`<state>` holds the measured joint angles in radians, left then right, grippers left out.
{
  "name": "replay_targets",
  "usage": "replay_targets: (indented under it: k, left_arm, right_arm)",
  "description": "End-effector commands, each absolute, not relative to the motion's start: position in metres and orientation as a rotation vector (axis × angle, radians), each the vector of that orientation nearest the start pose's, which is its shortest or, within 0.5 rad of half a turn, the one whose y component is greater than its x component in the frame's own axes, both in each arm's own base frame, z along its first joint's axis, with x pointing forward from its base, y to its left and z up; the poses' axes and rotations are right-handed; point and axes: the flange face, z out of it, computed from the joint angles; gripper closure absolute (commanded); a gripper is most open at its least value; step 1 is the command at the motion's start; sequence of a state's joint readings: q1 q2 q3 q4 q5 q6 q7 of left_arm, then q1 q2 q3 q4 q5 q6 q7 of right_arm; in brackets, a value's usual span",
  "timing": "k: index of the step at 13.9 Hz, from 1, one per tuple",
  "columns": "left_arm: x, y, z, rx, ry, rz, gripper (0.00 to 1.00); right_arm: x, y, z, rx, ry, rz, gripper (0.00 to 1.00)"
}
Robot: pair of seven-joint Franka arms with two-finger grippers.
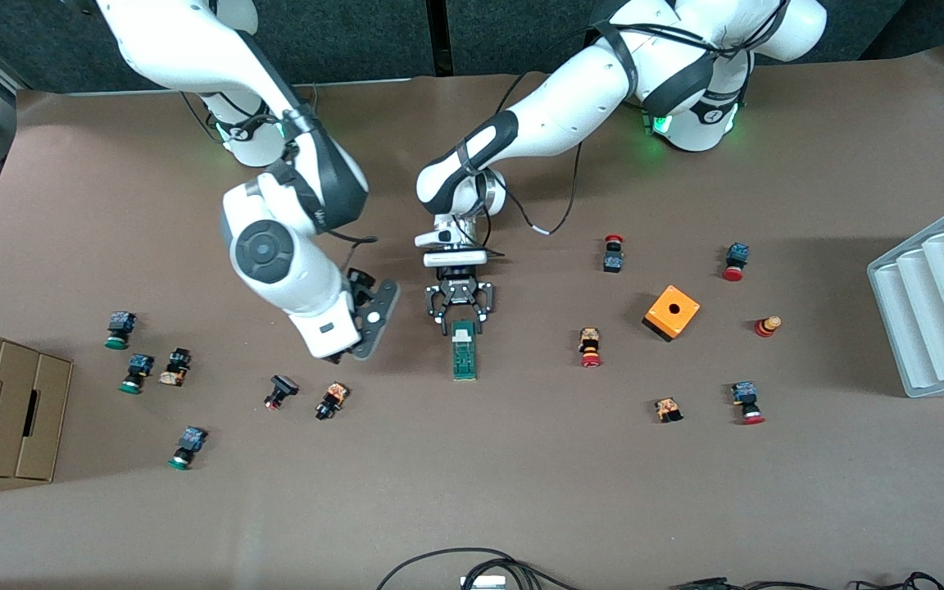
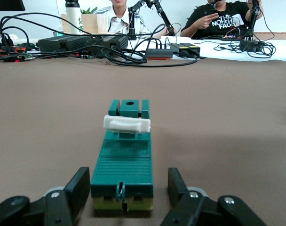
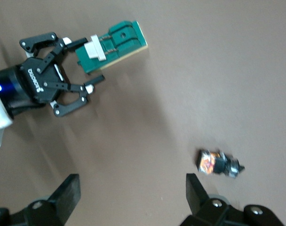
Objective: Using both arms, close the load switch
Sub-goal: 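Reach the right gripper toward the white lever while the left gripper holds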
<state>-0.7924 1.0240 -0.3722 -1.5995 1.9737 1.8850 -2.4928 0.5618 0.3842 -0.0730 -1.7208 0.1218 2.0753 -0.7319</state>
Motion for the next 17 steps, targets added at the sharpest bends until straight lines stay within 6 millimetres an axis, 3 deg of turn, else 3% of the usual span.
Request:
replay_targets:
  k: [1, 8, 11, 17]
  left_arm:
    - [0.351, -0.567, 0.049, -2.535, -0.082, -1.830, 0.25]
    - [0.350, -0.566, 0.047, -2.531, -0.091, -1.834, 0.25]
    - [0.350, -0.565, 0.047, -2.528, -0.092, -1.836, 0.25]
    - [0.349, -0.566, 0.048, -2.522, -0.090, -1.843, 0.24]
  right_arm:
    - [0.573, 0.322, 0.355, -2.549, -1.709, -0.024, 0.00]
    - [0.573, 0.361, 0.310, -2.537, -1.747, -0.138, 0.00]
    - [0.577, 0.367, 0.302, -2.538, -1.754, -0.190, 0.00]
    - [0.565, 0.394, 0.285, -2.504, -1.816, -0.177, 0.00]
